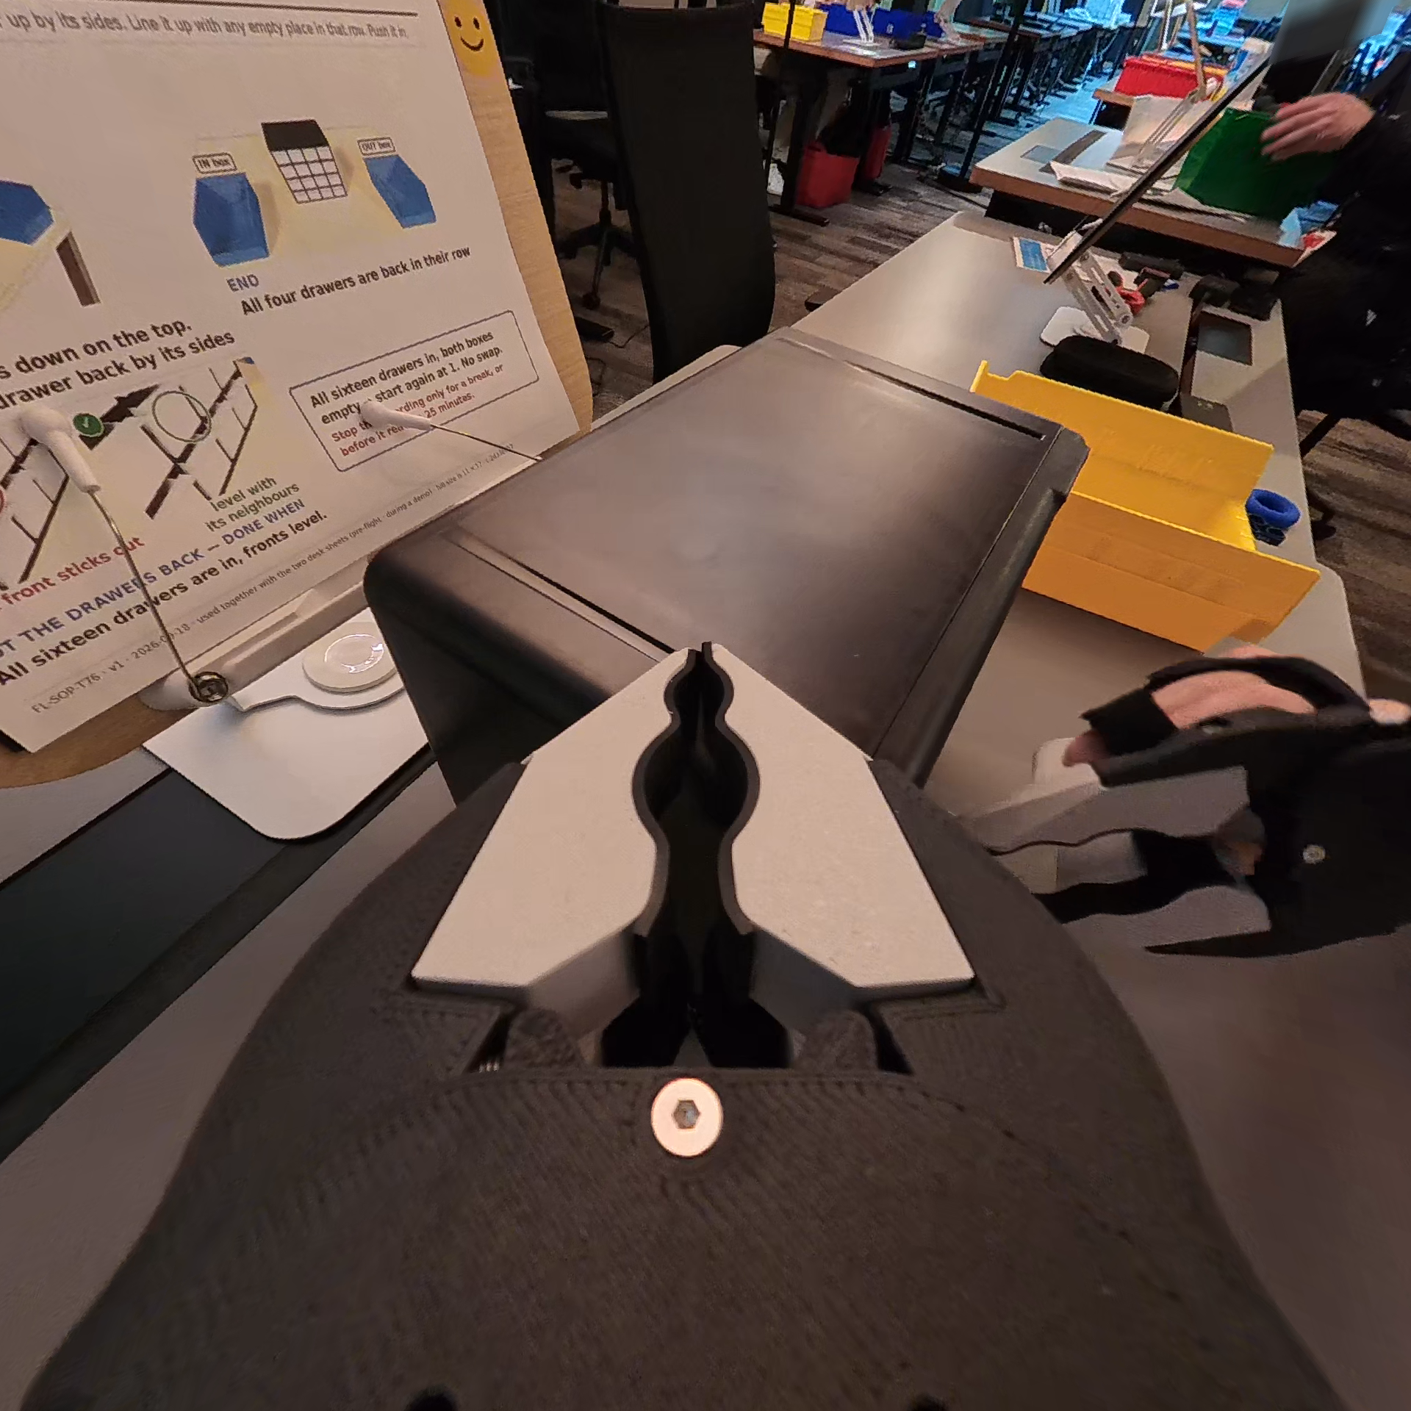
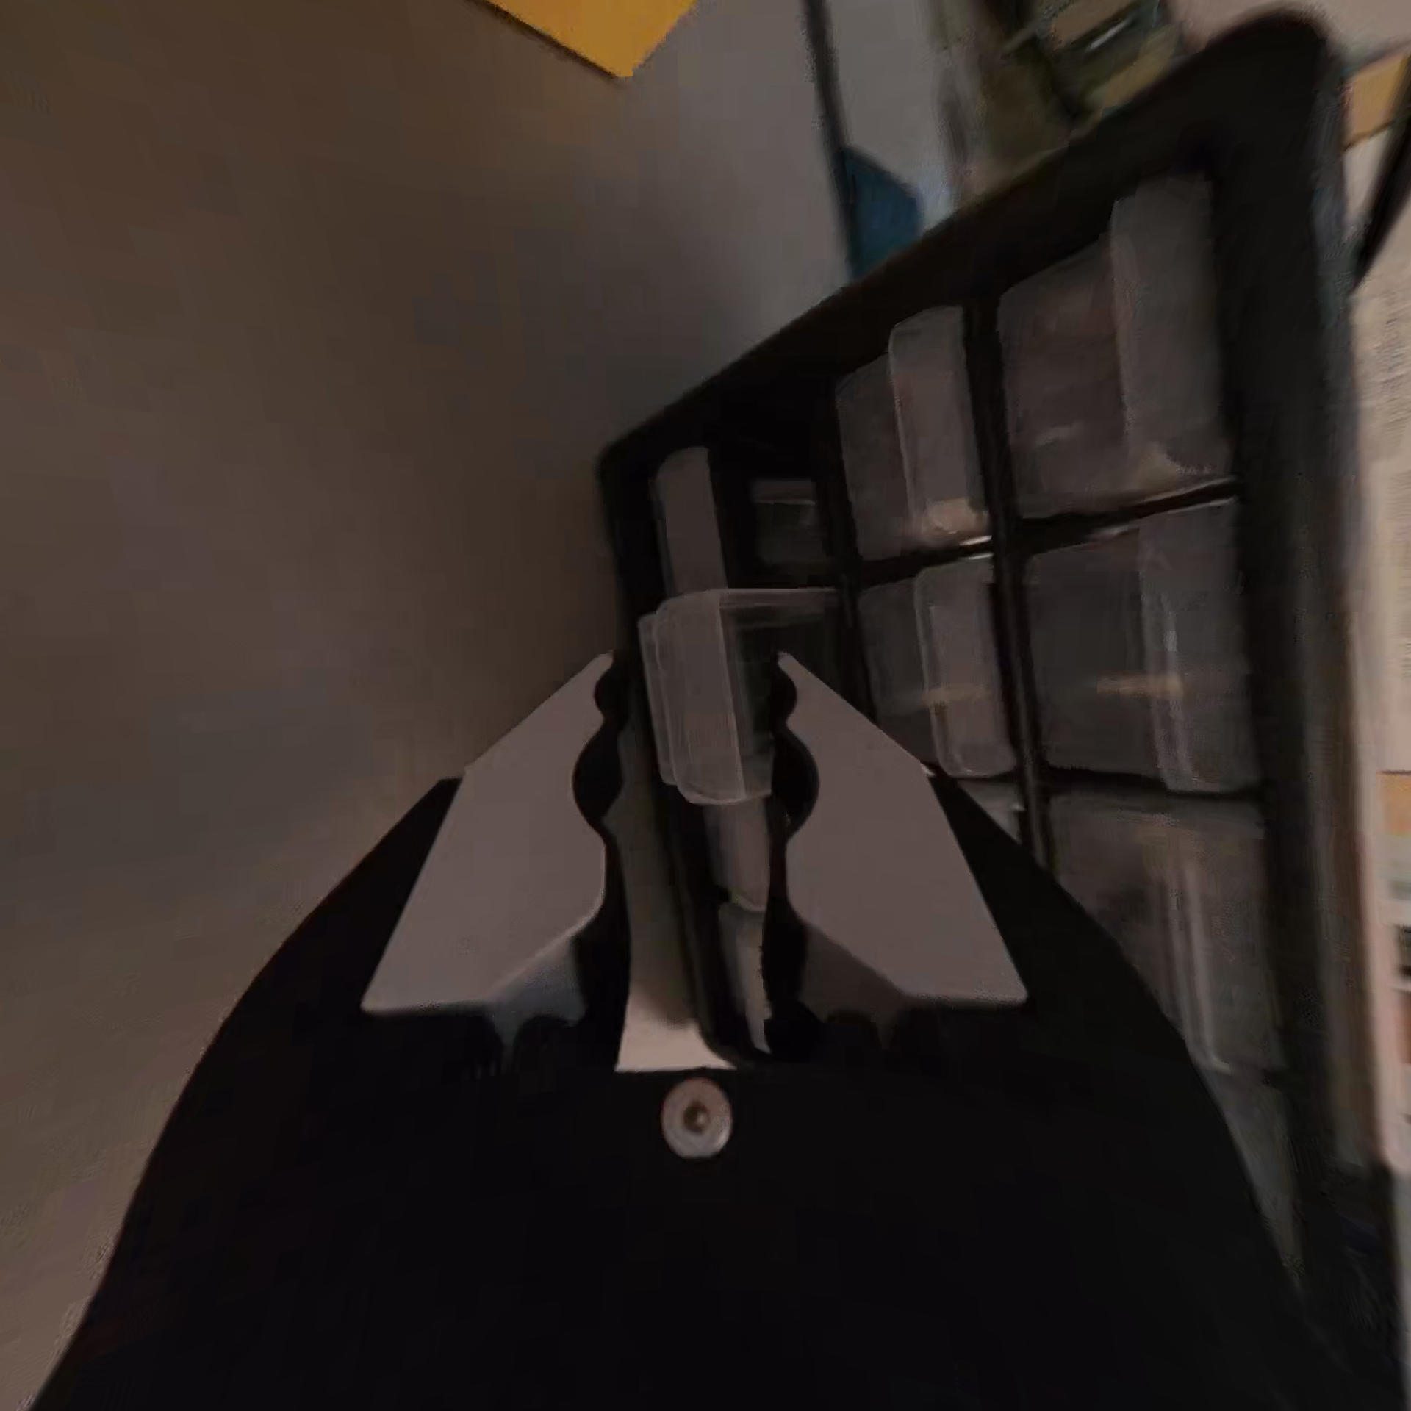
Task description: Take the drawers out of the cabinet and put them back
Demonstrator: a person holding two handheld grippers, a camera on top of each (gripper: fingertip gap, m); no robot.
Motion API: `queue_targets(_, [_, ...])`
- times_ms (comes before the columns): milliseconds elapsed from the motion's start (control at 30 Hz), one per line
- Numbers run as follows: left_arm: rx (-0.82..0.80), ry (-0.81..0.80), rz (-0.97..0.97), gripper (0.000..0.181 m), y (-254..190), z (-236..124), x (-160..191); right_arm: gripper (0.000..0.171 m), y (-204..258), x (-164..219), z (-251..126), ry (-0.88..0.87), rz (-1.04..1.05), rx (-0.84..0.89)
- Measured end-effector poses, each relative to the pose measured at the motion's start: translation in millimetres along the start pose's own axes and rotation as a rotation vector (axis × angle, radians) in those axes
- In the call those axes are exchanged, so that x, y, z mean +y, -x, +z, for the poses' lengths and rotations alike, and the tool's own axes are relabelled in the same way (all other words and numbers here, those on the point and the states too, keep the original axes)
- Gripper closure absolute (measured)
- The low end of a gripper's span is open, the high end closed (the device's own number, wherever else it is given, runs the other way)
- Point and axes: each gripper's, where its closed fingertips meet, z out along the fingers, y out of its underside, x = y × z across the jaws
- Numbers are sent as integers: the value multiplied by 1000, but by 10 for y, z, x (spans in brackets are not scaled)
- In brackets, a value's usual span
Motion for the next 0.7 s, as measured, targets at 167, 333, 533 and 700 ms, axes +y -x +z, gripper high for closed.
queue_targets(167, [2,-1,0,181,-2,-1,0,154,73,180,69,182,104,-269])
queue_targets(333, [10,-4,-7,181,-2,0,-1,156,213,107,-67,186,167,-426])
queue_targets(533, [9,-4,-3,181,0,1,0,159,502,12,-305,206,263,-644])
queue_targets(700, [15,-8,-6,181,-2,0,-1,159,597,-104,-468,207,319,-734])
